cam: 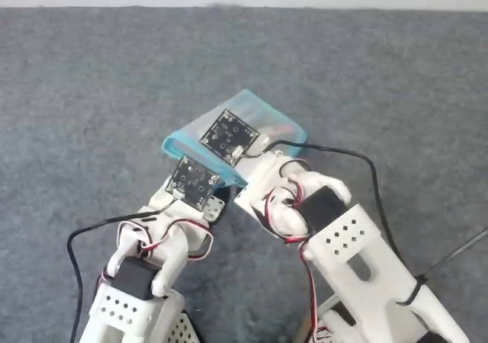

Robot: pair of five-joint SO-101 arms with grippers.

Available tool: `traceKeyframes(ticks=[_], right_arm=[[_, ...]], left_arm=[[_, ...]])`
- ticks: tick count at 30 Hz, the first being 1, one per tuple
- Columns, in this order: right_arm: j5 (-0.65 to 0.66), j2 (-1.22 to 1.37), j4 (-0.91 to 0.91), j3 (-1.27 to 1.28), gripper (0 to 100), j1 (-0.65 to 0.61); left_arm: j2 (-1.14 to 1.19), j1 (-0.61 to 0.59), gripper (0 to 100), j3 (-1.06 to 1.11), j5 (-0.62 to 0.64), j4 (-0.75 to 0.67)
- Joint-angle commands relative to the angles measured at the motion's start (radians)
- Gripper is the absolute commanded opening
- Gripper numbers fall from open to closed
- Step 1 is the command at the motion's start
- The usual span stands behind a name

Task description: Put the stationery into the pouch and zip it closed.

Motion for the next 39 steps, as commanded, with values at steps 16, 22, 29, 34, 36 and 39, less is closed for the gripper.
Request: traceKeyframes(ticks=[16, 22, 29, 34, 36, 39], right_arm=[[0.071, -0.045, -0.127, 0.118, 0.8, 0.110], [0.075, -0.045, -0.127, 0.121, 0.8, 0.111], [0.075, -0.045, -0.122, 0.123, 0.8, 0.176], [0.081, -0.045, -0.127, 0.140, 0.8, 0.202], [0.100, -0.045, -0.128, 0.146, 0.8, 0.202], [0.103, -0.045, -0.128, 0.146, 0.8, 0.234]], left_arm=[[0.009, -0.270, 1, -0.038, -0.012, -0.051], [0.012, -0.379, 1, -0.036, -0.008, -0.095], [0.014, -0.457, 1, -0.036, -0.006, -0.127], [0.012, -0.500, 1, -0.036, 0.000, -0.143], [0.012, -0.535, 1, -0.038, 0.043, -0.155], [0.014, -0.586, 1, -0.038, 0.091, -0.175]])
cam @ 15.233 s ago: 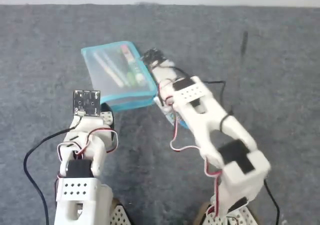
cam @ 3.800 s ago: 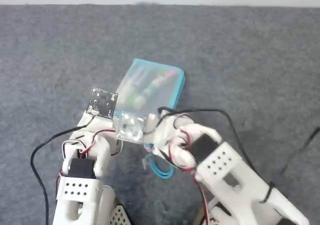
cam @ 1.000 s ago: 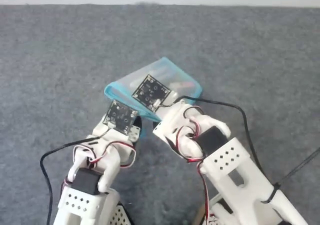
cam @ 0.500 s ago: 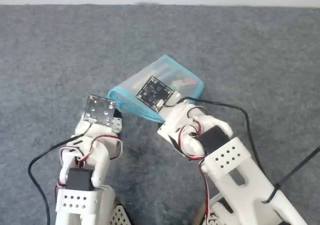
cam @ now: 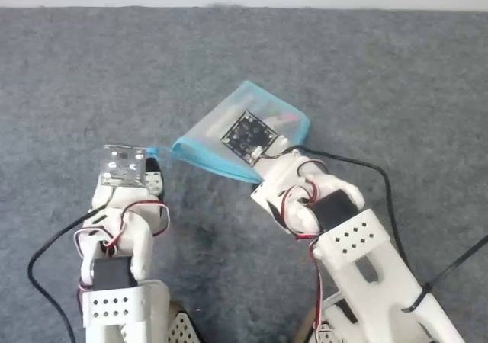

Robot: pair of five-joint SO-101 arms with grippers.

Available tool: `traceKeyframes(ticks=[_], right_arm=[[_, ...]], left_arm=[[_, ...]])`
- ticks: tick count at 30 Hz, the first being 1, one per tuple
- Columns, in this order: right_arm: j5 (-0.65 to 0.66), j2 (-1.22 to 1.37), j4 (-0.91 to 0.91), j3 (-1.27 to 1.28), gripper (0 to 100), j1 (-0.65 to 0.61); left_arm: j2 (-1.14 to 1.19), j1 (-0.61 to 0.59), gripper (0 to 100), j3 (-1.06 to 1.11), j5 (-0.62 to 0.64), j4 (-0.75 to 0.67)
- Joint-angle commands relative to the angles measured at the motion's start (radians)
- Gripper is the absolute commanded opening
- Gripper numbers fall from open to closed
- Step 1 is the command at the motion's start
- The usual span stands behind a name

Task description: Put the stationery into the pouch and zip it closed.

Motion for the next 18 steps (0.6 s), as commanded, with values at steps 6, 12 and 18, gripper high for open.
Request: traceKeyframes(ticks=[6, 12, 18], right_arm=[[0.017, 0.024, -0.067, 0.023, 0.8, 0.170], [0.017, 0.185, -0.137, -0.014, 0.7, 0.232], [0.011, 0.311, -0.139, -0.092, 0.7, 0.305]], left_arm=[[0.012, -0.081, 1, -0.038, 0.046, -0.057], [0.008, 0.003, 1, -0.016, 0.043, -0.040], [0.008, 0.021, 1, -0.005, 0.020, -0.043]])
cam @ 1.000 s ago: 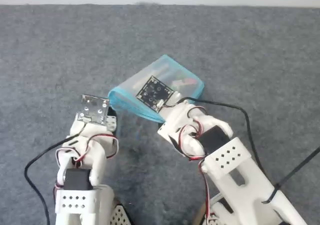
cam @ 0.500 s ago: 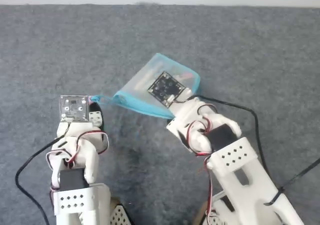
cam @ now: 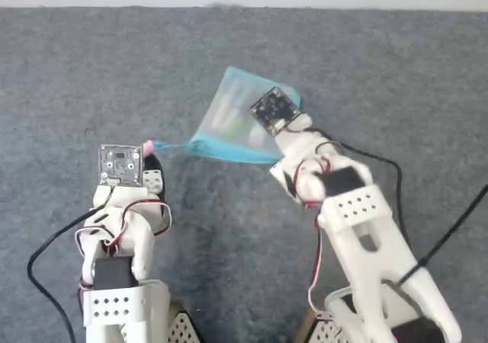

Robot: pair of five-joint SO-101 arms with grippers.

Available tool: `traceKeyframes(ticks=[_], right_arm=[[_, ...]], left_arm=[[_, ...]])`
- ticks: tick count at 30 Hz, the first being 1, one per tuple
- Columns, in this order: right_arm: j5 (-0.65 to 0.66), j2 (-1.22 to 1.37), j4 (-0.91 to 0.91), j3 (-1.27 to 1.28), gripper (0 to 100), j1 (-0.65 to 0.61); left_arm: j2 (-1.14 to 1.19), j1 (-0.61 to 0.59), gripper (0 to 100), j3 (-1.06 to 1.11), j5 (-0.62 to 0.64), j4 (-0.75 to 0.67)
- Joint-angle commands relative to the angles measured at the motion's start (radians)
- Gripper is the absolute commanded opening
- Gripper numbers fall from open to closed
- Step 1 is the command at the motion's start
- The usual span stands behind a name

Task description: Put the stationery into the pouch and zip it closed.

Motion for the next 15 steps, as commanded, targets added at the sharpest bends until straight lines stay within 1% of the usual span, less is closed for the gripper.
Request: traceKeyframes(ticks=[1, 5, 8, 15], right_arm=[[0.003, 0.087, -0.005, -0.044, 0.7, 0.111], [-0.011, 0.127, -0.018, -0.054, 0.7, 0.108], [-0.089, 0.142, -0.041, -0.052, 0.7, 0.114], [-0.097, 0.148, -0.039, -0.052, 0.7, 0.114]], left_arm=[[0.009, -0.008, 1, -0.007, 0.000, -0.034], [0.012, 0.017, 1, -0.001, -0.002, -0.034], [0.008, 0.060, 1, 0.022, -0.003, -0.037], [0.008, 0.143, 1, 0.056, -0.003, -0.031]])
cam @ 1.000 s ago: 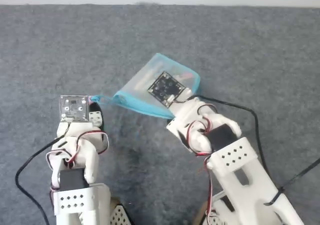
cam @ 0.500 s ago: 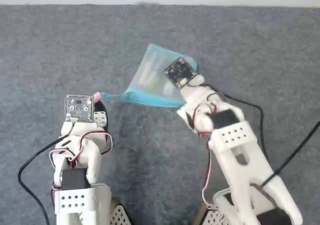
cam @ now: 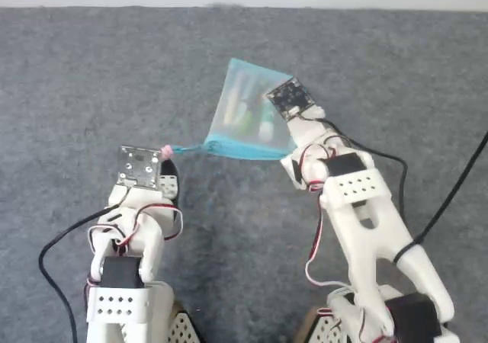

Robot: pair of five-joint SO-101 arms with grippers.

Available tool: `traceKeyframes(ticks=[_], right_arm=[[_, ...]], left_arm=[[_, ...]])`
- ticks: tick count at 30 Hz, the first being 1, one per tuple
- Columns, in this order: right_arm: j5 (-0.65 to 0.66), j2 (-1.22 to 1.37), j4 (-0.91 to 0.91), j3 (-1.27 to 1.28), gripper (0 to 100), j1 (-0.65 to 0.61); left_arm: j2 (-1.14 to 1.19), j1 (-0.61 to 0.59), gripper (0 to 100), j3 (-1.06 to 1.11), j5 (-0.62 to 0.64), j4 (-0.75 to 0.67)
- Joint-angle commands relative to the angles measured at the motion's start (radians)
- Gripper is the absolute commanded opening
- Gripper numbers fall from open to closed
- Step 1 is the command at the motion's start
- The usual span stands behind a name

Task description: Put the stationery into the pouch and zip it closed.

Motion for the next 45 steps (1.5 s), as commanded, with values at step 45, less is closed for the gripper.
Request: traceKeyframes(ticks=[45], right_arm=[[-0.114, -0.016, -0.001, -0.014, 17.9, 0.053]], left_arm=[[-0.012, 0.057, 38, -0.048, 0.043, 0.041]])
